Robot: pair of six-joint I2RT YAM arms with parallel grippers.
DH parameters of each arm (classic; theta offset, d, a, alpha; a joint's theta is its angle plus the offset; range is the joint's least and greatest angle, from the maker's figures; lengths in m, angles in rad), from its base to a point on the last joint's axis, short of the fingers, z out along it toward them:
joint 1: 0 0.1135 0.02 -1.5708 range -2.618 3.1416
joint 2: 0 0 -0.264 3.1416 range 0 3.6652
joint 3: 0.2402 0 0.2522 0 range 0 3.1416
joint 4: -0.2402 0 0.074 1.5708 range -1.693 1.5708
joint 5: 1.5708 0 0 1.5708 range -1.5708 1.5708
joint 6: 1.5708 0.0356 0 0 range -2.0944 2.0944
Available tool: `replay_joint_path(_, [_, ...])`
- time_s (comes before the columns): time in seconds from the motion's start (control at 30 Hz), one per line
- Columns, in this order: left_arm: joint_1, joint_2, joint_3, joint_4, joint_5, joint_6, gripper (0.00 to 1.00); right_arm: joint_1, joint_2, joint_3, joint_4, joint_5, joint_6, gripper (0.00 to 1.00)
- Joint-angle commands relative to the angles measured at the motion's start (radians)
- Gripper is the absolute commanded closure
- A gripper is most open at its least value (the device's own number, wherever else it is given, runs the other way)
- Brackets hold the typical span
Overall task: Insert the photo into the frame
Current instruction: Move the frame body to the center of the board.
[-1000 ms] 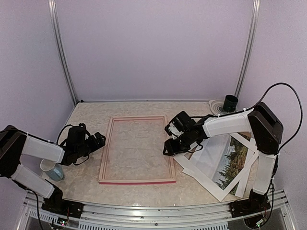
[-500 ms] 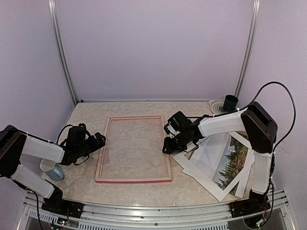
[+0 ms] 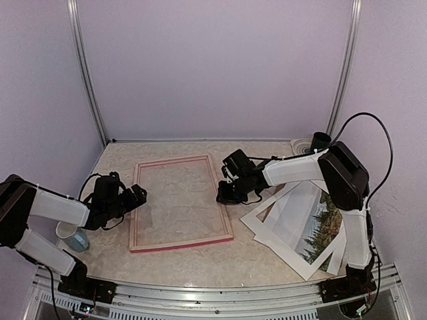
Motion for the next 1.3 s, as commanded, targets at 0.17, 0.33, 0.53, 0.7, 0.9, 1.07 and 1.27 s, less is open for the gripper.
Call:
replay_joint_path(0.17, [-0.004,-0.037,0.013,-0.014,-0.035,0.015,0.02,0.010,0.080,0.085,0.019,0.071,0.122,0.84])
replay_joint_path(0.33, [-0.003,-0.040,0.011,-0.014,-0.036,0.013,0.02,-0.004,0.073,0.067,0.036,0.106,0.175,0.89])
replay_joint_path(0.53, [-0.003,-0.038,0.011,-0.014,-0.037,0.011,0.01,-0.015,0.040,0.022,0.053,0.165,0.217,0.90])
replay_joint_path(0.7, [-0.003,-0.039,0.008,-0.012,-0.043,0.008,0.01,-0.016,0.038,0.022,0.072,0.200,0.242,0.90])
replay_joint_path(0.9, [-0.002,-0.061,-0.009,0.003,-0.047,0.002,0.01,-0.015,0.099,0.112,0.039,0.201,0.255,0.89])
replay_joint_path(1.07, [0.001,-0.095,-0.026,0.012,-0.055,0.000,0.01,-0.014,0.096,0.132,0.031,0.218,0.250,0.86])
replay_joint_path(1.27, [0.001,-0.109,-0.032,0.017,-0.052,-0.002,0.01,-0.014,0.049,0.104,0.051,0.177,0.189,0.65])
